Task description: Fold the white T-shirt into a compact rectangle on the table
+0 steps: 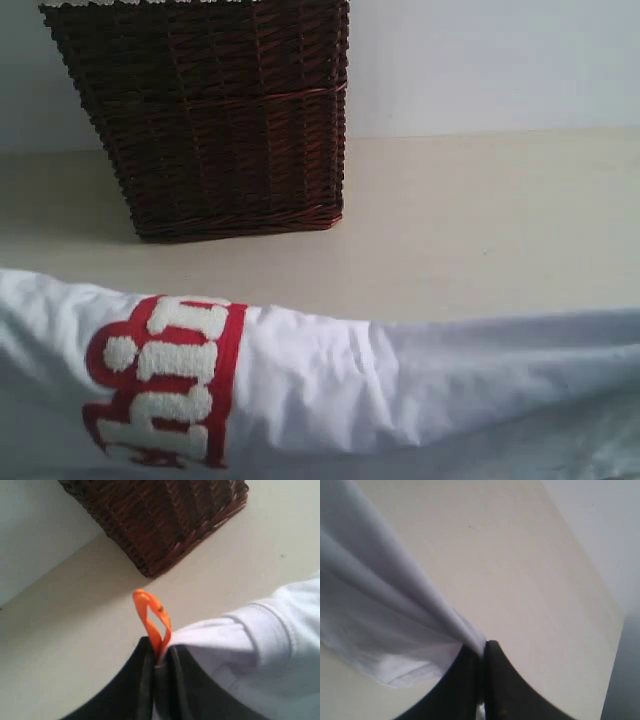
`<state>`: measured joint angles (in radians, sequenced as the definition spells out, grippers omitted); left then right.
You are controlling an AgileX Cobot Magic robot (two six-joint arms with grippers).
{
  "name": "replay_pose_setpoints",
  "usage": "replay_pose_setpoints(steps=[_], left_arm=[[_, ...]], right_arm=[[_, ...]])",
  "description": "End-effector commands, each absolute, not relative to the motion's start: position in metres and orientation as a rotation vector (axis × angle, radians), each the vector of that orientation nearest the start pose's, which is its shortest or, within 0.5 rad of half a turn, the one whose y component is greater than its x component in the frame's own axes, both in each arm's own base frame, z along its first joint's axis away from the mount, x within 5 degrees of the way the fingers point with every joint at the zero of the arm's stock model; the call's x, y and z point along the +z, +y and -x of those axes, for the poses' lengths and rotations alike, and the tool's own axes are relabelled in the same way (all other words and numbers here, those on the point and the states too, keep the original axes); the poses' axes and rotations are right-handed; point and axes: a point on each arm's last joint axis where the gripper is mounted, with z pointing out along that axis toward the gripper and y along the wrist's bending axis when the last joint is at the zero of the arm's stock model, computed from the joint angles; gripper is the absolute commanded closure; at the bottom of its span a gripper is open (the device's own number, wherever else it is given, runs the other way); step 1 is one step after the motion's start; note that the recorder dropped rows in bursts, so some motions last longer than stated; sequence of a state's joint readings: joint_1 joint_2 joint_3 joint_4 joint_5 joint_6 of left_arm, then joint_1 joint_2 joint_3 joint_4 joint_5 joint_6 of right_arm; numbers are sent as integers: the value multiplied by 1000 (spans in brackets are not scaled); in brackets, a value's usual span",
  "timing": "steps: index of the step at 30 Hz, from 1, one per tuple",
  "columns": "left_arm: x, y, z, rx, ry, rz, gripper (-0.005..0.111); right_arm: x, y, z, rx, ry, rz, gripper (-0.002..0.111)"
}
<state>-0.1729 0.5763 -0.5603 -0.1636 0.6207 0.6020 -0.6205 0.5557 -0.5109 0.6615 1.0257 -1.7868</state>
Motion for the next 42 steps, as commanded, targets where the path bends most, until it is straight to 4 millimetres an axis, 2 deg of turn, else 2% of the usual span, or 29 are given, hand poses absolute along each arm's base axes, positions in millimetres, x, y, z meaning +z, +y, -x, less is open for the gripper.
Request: replay_pose_setpoints(steps=[1, 7, 10, 17, 21, 24, 26, 29, 31, 34, 36, 38, 40, 42], left_arm=[[301, -30, -140, 118, 1912, -664, 107], [276, -35, -174, 109, 2031, -688, 107], [265, -36, -189, 113, 2059, -688, 107], [261, -37, -216, 170, 1944, -620, 107], [256, -38, -228, 190, 1914, -600, 106], [249, -39, -233, 189, 1937, -607, 94], [246, -39, -234, 188, 1949, -611, 79], [246, -39, -236, 195, 1931, -602, 52], [249, -39, -238, 204, 1903, -590, 39], [253, -38, -239, 216, 1861, -572, 27], [255, -38, -240, 223, 1837, -562, 27], [265, -37, -238, 235, 1770, -532, 31], [280, -35, -230, 229, 1702, -488, 41], [294, -33, -218, 196, 1669, -443, 56]], right_arm=[[274, -17, -115, -290, 1997, 1058, 108], [258, -30, -138, -111, 2068, 990, 108], [249, -39, -148, -96, 2099, 998, 108], [234, -48, -162, -53, 2106, 1025, 108], [237, -49, -171, -38, 2050, 936, 108], [243, -51, -179, -32, 2010, 766, 101], [245, -55, -183, -34, 1997, 677, 93], [244, -61, -186, -77, 2018, 616, 78], [242, -65, -187, -120, 2040, 591, 69], [240, -71, -188, -171, 2063, 560, 57], [240, -72, -188, -177, 2065, 554, 52], [243, -68, -187, -157, 2043, 566, 52], [249, -58, -183, -89, 1993, 615, 52], [258, -44, -176, -1, 1919, 697, 52]])
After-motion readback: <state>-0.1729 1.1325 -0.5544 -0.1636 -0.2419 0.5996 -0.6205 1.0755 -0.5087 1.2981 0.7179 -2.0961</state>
